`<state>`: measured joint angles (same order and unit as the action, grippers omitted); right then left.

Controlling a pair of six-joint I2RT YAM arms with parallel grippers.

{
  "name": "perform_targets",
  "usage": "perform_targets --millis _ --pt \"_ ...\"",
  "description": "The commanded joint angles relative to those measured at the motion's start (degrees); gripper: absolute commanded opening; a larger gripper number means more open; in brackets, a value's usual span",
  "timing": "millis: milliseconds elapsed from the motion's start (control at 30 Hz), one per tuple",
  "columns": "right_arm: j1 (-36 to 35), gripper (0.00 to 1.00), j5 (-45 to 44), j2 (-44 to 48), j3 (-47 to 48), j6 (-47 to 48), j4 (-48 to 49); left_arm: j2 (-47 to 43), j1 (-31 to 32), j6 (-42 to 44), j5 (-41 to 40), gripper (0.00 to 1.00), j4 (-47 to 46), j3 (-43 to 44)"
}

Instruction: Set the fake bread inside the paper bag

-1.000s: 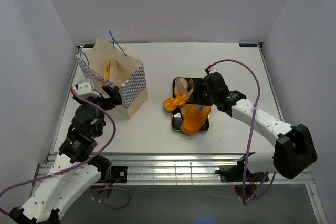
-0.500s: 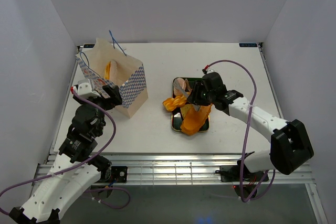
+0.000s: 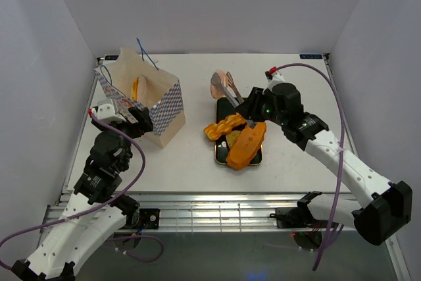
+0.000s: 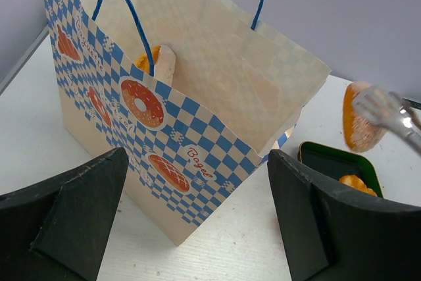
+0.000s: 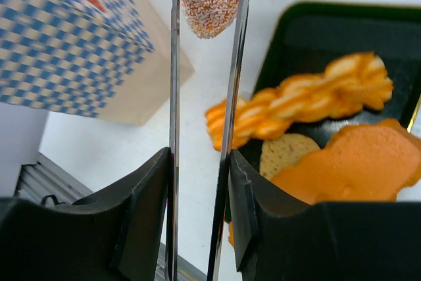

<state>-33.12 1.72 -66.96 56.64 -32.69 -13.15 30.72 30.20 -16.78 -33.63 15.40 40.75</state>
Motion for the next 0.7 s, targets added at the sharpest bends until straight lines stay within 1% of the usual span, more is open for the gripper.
perform_targets --millis 0,133,267,333,467,667 --pt "-0.01 0.31 1.44 4.29 3.82 1.92 5.84 0.48 0.30 -0.01 0.05 0.97 -0.02 0.29" --pt "-0.01 0.31 3.81 4.82 7.60 4.46 6.64 0.48 0.39 -0.10 -0.12 0.97 -0.02 0.29" --pt "-0.27 0.33 10.83 2.89 12.95 5.96 8.40 0.57 0.39 -0.01 -0.47 0.97 -0.02 0.29" --pt "-0.62 0.33 13.30 2.10 13.93 6.14 9.62 0.74 0.30 -0.01 -0.56 0.97 -0.02 0.29" --pt "-3.43 0.33 17.52 -0.27 14.90 5.79 16.04 1.18 0.39 -0.10 -0.39 0.97 -0.02 0.38" --pt "-7.91 0.35 18.23 -5.71 22.10 8.25 16.22 1.36 0.39 -0.01 -0.39 0.97 -0.02 0.29"
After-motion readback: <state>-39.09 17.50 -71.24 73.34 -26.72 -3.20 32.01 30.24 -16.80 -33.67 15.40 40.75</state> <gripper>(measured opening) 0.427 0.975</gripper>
